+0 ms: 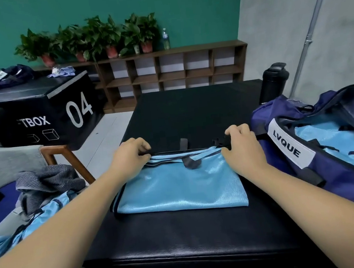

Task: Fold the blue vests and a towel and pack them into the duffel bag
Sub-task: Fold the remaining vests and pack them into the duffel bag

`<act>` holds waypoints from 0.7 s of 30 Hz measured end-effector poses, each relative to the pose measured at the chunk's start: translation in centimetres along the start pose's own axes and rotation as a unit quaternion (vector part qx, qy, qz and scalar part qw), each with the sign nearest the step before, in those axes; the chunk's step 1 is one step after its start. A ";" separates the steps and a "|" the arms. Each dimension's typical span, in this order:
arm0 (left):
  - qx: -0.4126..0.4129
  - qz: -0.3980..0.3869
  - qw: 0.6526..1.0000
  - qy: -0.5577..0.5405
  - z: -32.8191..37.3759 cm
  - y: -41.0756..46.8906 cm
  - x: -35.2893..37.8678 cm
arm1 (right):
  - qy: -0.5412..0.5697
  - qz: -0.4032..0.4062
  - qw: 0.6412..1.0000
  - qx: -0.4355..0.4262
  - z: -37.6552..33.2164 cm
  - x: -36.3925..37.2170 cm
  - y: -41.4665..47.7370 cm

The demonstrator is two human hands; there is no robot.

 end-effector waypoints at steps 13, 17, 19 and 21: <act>0.157 -0.161 0.974 -0.030 7.5 -5.8 2.1 | 0.068 -0.091 0.947 -0.300 -8.0 2.3 -7.6; 0.140 -0.165 0.975 -0.046 6.6 -5.9 3.0 | 0.078 -0.110 0.938 -0.320 -8.1 2.8 -7.8; 0.142 -0.165 0.975 -0.042 6.5 -6.0 3.2 | 0.070 -0.142 0.939 -0.306 -7.6 3.6 -8.1; 0.144 -0.168 0.974 -0.042 6.4 -6.1 3.4 | 0.064 -0.174 0.945 -0.271 -6.8 4.4 -8.0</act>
Point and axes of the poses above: each hand's wrist, its own y-axis towards the middle knuckle, its own x-axis out of the palm, z = x × y, the point moved 9 cm from there along y, towards the middle knuckle, and after that the axes turned 15 degrees about z, right-handed, at the moved point
